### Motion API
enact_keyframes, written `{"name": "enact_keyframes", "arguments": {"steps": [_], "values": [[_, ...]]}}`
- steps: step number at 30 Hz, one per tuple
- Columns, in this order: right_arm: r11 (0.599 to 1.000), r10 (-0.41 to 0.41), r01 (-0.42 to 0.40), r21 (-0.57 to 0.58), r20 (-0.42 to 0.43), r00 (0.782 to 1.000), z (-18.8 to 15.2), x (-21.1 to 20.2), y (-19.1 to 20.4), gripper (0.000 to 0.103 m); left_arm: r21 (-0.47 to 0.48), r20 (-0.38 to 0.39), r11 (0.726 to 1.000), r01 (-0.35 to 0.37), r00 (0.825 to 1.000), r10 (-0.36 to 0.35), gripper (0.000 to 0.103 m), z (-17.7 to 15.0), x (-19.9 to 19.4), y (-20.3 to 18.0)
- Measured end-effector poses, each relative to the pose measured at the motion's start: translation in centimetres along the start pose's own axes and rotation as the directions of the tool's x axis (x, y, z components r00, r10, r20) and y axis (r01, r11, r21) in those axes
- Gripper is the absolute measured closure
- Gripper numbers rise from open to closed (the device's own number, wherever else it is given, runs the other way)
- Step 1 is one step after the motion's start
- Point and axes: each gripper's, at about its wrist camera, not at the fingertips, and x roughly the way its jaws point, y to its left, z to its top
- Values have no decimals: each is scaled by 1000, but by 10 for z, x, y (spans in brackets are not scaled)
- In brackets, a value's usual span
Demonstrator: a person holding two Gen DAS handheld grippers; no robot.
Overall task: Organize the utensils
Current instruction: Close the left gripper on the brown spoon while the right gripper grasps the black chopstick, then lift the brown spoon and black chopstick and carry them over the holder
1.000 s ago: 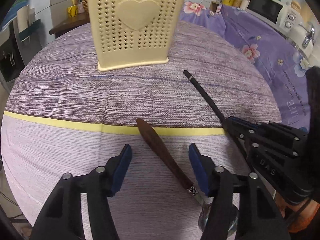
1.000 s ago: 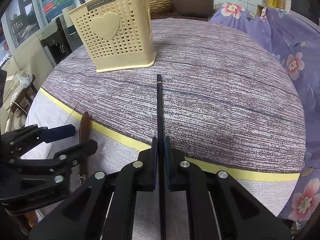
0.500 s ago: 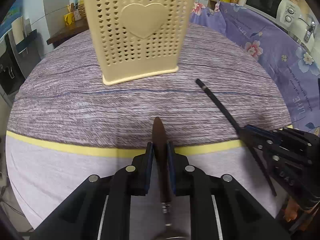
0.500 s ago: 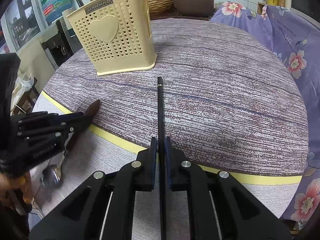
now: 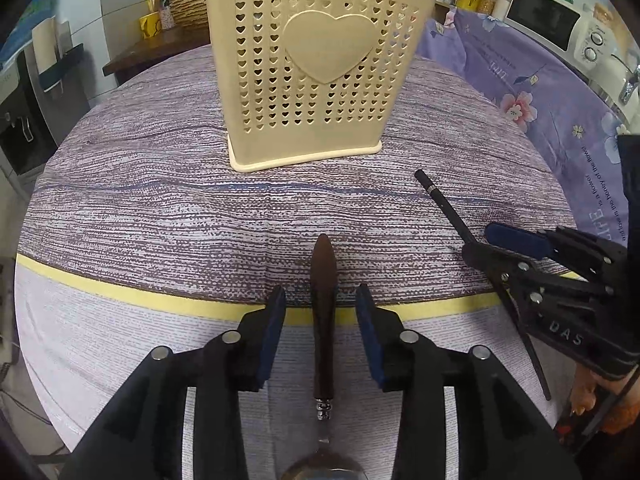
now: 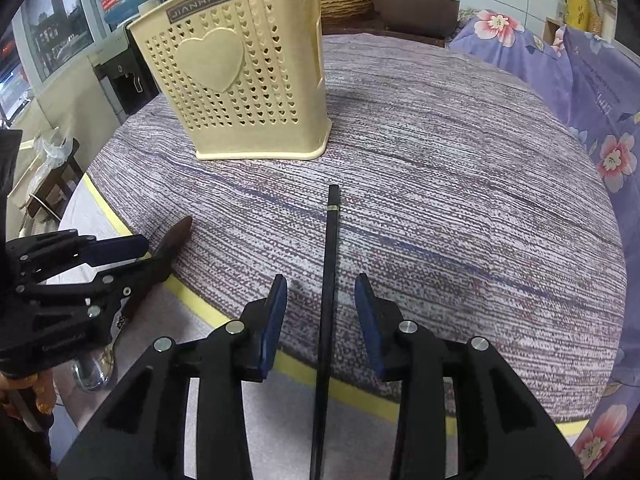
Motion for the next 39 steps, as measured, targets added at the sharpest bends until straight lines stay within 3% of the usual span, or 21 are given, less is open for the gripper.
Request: {"name": "enact_keyframes", "arguments": {"steps": [5, 10, 18, 26, 34, 39], "values": [[999, -21, 21, -26, -10, 1000, 8, 9, 1, 69, 27, -13, 1000, -9, 1000, 10, 64, 3, 6, -3], [999, -35, 35, -36, -7, 999, 18, 17, 3, 80, 62, -12, 998, -30, 999, 31, 66, 8, 12, -8], [995, -69, 68, -76, -7, 998, 31, 28, 13, 94, 72, -14, 996, -57, 998, 58, 87, 16, 15, -7], [999, -35, 35, -38, 3, 999, 30, 24, 8, 94, 58, -4, 998, -41, 999, 41, 87, 19, 15, -5], [1000, 25, -26, 4, 114, 993, 31, -25, 3, 95, 25, 95, 1000, -18, 995, 15, 87, 27, -21, 3], [998, 46, -55, 33, 232, 972, 35, -80, -4, 95, 0, 194, 1000, 11, 981, -11, 87, 34, -65, 11]]}}
